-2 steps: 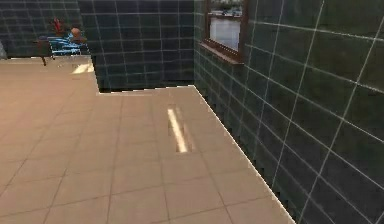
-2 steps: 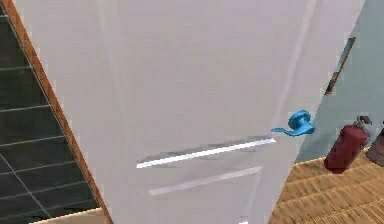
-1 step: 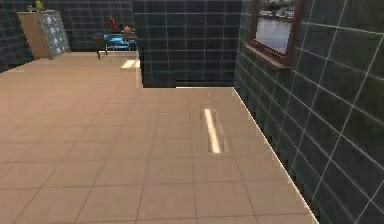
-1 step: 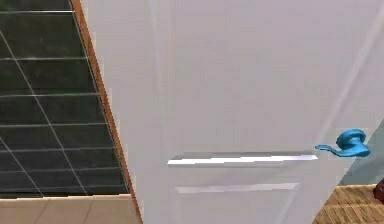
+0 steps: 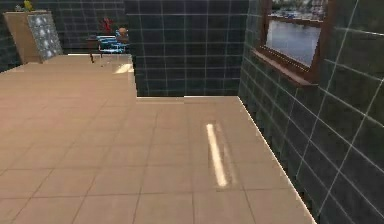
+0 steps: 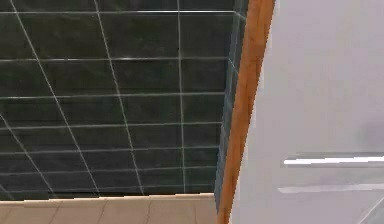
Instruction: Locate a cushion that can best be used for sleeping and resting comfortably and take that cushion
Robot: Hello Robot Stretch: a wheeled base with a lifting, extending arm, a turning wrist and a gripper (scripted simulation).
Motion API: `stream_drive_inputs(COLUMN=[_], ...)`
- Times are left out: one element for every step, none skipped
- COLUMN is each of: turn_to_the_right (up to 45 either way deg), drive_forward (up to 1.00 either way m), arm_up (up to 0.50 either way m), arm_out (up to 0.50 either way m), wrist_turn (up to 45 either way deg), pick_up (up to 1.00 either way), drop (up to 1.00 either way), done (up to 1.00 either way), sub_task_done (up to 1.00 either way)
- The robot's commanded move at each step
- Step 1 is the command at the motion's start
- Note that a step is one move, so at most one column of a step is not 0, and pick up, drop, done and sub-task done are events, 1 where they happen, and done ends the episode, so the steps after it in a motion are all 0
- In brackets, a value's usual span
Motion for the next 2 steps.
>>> stream_drive_inputs(turn_to_the_right=[-45.0,-42.0], drive_forward=[0.0,0.0], arm_up=[0.0,0.0], arm_out=[0.0,0.0], wrist_turn=[0.0,0.0], pick_up=[0.0,0.0], drop=[0.0,0.0], done=[0.0,0.0], sub_task_done=[0.0,0.0])
